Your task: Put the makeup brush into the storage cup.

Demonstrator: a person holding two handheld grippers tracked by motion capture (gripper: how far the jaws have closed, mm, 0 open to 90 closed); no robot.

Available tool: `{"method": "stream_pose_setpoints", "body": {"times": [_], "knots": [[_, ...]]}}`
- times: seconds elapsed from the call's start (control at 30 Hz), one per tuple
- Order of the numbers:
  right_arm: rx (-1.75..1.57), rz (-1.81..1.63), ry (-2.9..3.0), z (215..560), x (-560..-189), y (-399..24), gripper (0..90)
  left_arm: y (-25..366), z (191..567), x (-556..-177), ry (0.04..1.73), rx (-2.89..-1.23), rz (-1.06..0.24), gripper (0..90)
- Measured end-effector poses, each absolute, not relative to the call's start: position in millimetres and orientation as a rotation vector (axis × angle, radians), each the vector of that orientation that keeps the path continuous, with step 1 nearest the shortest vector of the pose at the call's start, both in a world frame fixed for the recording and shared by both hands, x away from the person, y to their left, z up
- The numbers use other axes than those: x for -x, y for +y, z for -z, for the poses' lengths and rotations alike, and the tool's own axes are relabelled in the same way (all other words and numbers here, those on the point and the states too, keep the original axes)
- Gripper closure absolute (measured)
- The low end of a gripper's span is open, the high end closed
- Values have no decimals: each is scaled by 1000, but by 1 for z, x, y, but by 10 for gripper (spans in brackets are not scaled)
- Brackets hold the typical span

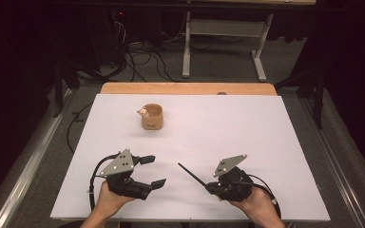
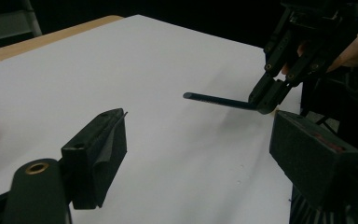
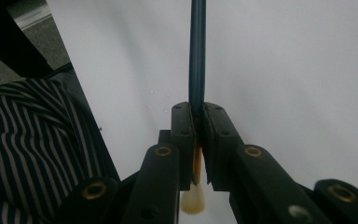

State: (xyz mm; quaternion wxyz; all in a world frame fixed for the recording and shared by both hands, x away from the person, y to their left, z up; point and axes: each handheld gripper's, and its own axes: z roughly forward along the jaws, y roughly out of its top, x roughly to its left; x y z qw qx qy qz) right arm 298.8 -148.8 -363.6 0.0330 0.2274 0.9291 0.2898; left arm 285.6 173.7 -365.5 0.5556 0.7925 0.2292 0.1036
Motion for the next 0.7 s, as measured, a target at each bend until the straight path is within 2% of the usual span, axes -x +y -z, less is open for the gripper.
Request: {"method": "stream_pose_setpoints", "body": {"times": [0.37, 0.7], "knots": [[-672, -908, 2863, 362, -298, -152, 857, 145, 360, -302, 470, -1929, -173, 227], [-644, -923, 2874, 361, -297, -151, 858, 135, 362, -311, 450, -1948, -136, 279]]}}
